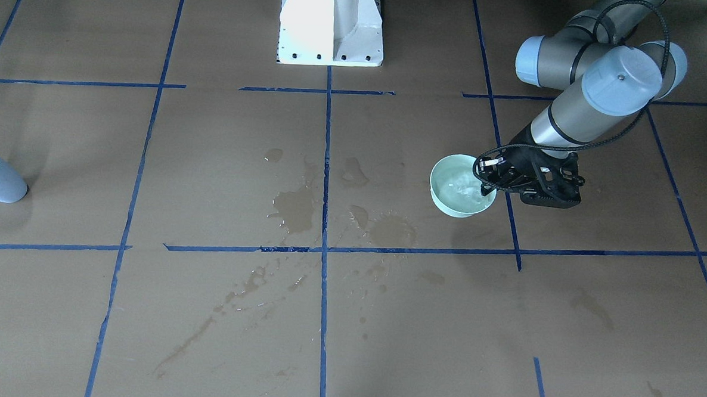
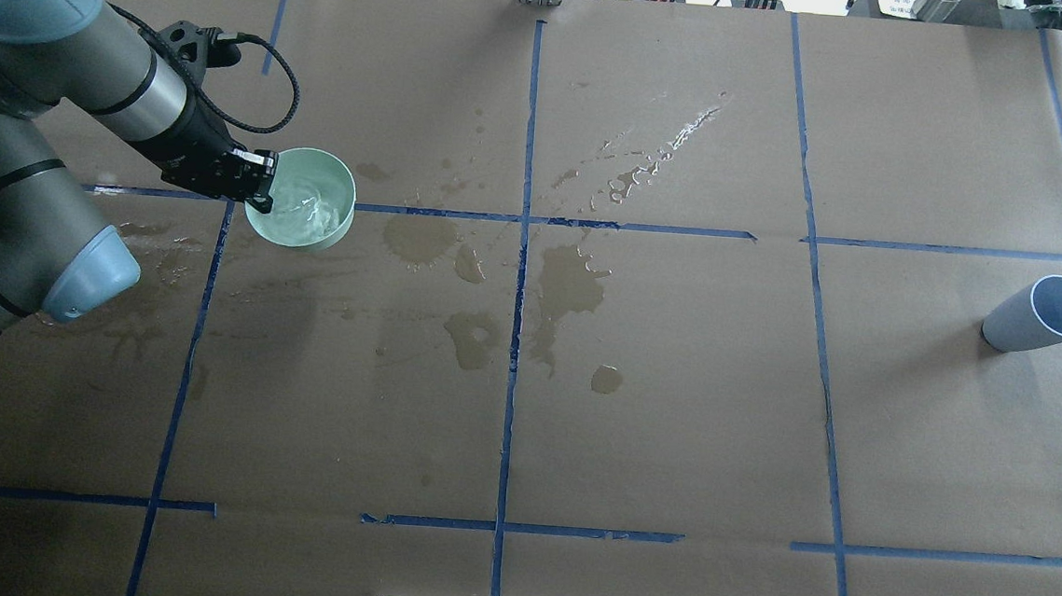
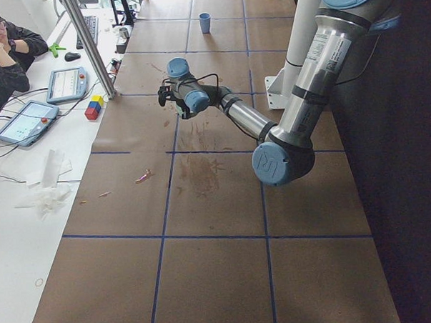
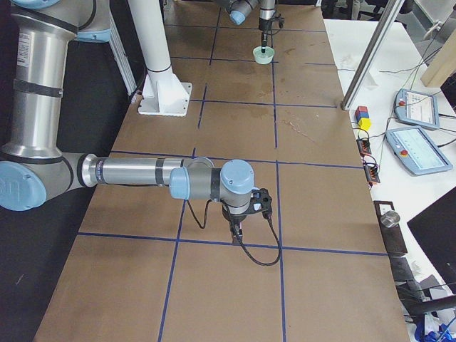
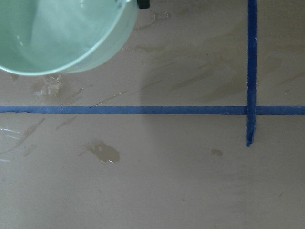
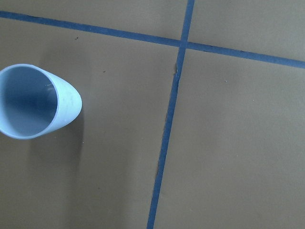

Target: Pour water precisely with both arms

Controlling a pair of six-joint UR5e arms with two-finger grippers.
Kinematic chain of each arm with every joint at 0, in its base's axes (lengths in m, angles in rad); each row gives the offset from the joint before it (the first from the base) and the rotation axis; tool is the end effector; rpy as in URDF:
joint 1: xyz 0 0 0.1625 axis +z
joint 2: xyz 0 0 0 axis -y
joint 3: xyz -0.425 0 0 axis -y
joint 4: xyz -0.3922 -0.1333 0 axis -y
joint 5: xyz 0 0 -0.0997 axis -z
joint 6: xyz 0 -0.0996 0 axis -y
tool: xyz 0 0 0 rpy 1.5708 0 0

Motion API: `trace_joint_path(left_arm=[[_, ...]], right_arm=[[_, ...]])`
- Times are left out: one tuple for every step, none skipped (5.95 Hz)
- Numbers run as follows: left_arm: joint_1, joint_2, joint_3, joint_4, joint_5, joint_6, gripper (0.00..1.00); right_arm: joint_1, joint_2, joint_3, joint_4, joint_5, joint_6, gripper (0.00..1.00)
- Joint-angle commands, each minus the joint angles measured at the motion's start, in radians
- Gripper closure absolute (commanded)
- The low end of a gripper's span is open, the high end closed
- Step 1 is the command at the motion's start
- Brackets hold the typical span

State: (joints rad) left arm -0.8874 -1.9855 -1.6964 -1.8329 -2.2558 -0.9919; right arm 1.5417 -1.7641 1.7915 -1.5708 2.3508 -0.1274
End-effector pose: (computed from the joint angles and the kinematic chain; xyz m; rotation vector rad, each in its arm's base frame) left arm 0.3448 -0.5347 0.3316 0.0343 1.0019 -0.0076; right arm 0.0512 -0.4137 0.6369 0.0644 -0.7786 -0.1591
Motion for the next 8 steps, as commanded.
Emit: trace_joint_path(left_arm=[[0.001, -0.006, 0.001, 0.003, -0.002, 0.001, 1.0], [-0.001, -0.009, 0.001, 0.003, -0.017, -0.004, 1.0], [0.001, -0.012, 0.001, 0.003, -0.018, -0.007, 1.0], [0.002, -0.015, 0.001, 0.003, -0.018, -0.008, 1.0], [0.002, -0.016, 0.001, 0.003, -0.018, -0.014, 1.0], [0.005, -0.027, 0.003, 0.003, -0.018, -0.04, 1.0], [0.01, -0.048, 0.004, 0.004, -0.016, -0.091, 1.0], [0.022, -0.085, 0.014, 0.004, -0.013, -0.158, 1.0]], right_arm=[[0.0, 0.0, 0.002, 0.0, -0.001, 0.0, 0.0], [0.0, -0.001, 0.006, 0.0, -0.001, 0.0, 0.0], [0.0, -0.001, 0.006, 0.0, -0.001, 0.0, 0.0], [0.0, -0.001, 0.006, 0.0, -0.001, 0.0, 0.0], [0.0, -0.001, 0.006, 0.0, -0.001, 0.0, 0.0], [0.0, -0.001, 0.006, 0.0, -0.001, 0.0, 0.0], [0.0, -0.001, 0.006, 0.0, -0.001, 0.0, 0.0], [0.0, -0.001, 0.006, 0.0, -0.001, 0.0, 0.0]])
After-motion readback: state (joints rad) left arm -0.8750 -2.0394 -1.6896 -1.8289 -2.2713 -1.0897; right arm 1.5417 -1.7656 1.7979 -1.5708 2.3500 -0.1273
